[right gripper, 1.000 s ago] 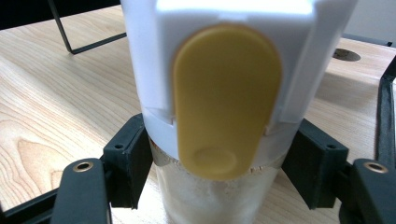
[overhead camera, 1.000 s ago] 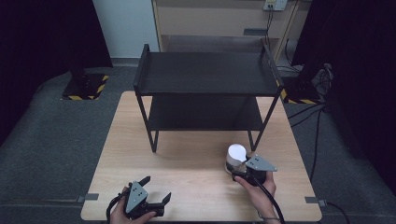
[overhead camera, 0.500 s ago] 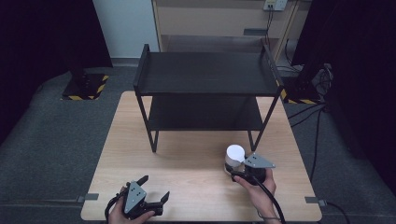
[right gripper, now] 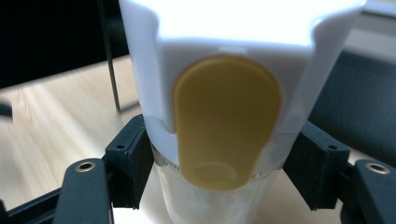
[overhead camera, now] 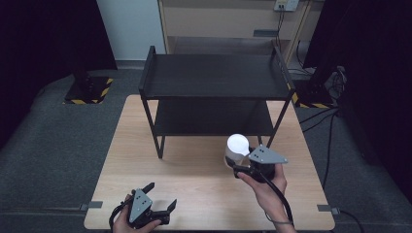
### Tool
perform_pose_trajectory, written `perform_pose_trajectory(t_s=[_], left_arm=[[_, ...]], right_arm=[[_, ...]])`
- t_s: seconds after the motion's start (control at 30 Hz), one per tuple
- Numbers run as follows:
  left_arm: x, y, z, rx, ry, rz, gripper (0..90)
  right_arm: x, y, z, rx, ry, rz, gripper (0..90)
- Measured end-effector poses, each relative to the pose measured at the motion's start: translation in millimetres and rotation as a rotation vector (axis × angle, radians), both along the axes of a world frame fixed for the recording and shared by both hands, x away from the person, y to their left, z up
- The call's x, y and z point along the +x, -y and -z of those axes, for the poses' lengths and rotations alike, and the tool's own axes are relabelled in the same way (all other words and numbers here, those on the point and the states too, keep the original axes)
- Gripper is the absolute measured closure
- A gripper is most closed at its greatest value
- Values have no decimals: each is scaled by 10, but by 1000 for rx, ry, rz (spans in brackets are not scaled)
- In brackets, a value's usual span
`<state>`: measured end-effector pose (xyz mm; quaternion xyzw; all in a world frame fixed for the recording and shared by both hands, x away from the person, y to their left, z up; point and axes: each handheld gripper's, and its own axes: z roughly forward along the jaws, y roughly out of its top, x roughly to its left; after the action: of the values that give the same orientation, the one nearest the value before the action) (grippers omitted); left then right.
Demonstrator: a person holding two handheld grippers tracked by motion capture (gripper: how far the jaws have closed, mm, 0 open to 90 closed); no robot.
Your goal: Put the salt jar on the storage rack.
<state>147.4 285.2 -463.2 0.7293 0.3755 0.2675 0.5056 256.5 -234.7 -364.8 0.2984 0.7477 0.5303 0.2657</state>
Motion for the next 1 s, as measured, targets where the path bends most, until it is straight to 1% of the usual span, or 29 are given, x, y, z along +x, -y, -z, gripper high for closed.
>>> perform_pose_trajectory(t_s=[0.13, 0.27, 0.37, 0.4, 0.47, 0.53, 0.57, 0.6, 0.73, 0.93, 1.0], left_arm=[[-1, 5, 0, -1, 1, 3, 28], [-8, -7, -3, -5, 4, 3, 28], [-10, -17, -6, -9, 5, 5, 28], [-10, -17, -6, -9, 5, 5, 28], [-11, -17, -7, -12, 6, 8, 28], [-5, -10, -6, -14, 6, 16, 28], [-5, -10, -6, -14, 6, 16, 28], [0, -2, -5, -9, 4, 22, 28], [-4, 5, -5, -9, 4, 27, 28], [4, 3, -4, -7, 2, 25, 28], [3, 3, -5, -8, 1, 27, 28]], right_arm=[[159, -180, -154, 12, 33, -1, 306], [349, -382, -232, 42, 40, 3, 306], [439, -499, -277, 40, 42, 29, 306], [439, -499, -277, 40, 42, 29, 306], [490, -554, -287, 40, 45, 65, 306], [524, -589, -295, 23, 44, 95, 307], [524, -589, -295, 23, 44, 95, 307], [554, -599, -283, 29, 42, 114, 307], [611, -619, -282, 31, 45, 139, 307], [675, -650, -246, 52, 42, 155, 307], [690, -659, -217, 76, 34, 166, 307]])
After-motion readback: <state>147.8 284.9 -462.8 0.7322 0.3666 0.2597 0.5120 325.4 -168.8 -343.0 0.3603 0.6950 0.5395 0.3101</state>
